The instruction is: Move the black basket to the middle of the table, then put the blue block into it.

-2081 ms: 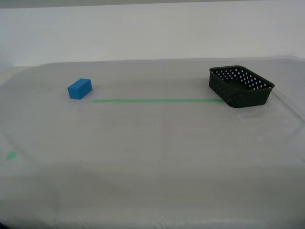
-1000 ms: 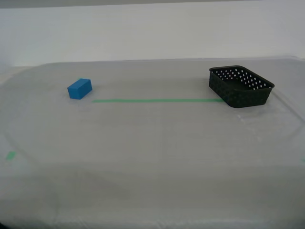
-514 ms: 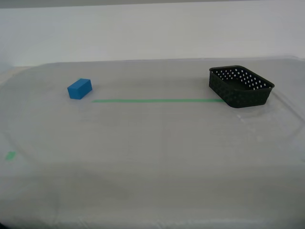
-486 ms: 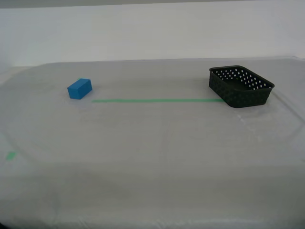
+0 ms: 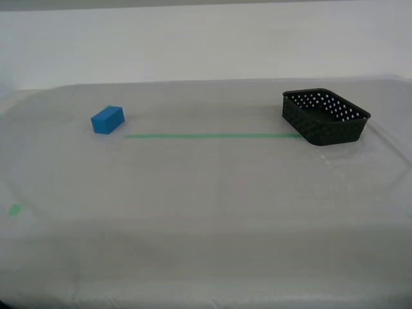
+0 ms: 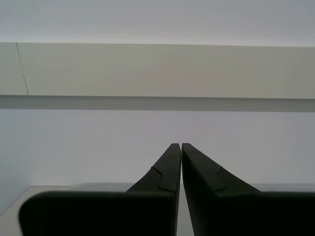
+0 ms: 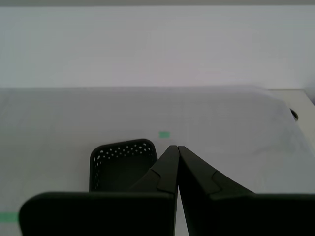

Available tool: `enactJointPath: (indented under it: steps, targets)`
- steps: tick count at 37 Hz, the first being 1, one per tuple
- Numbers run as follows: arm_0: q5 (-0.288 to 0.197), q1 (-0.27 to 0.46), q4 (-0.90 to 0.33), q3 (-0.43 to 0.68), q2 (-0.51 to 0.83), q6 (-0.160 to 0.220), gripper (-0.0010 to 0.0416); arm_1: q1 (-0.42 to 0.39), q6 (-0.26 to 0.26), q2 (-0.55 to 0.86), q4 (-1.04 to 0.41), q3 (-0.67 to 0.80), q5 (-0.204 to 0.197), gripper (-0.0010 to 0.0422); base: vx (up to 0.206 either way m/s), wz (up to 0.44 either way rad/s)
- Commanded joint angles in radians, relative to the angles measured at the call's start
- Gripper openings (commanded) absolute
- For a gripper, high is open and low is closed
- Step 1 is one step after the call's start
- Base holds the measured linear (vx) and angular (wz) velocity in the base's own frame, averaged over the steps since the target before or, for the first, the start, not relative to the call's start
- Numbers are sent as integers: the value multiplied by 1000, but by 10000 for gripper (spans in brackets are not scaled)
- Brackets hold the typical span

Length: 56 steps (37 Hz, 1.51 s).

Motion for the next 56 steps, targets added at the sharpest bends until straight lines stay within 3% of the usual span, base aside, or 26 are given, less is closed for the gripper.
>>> enactJointPath:
  steps: [1, 29, 42, 51, 56]
  targets:
    - [-7, 0, -62, 39, 22, -3, -1, 0, 2, 0, 4, 0, -1, 0, 0, 0]
    - [-26, 0, -507, 348, 285, -15, -1, 0, 2, 0, 4, 0, -1, 0, 0, 0]
    - [-61, 0, -651, 478, 430, -62, -1, 0, 2, 0, 4, 0, -1, 0, 0, 0]
    - [-112, 0, -737, 548, 508, -123, -1, 0, 2, 0, 4, 0, -1, 0, 0, 0]
    - [-112, 0, -755, 576, 546, -152, -1, 0, 2, 0, 4, 0, -1, 0, 0, 0]
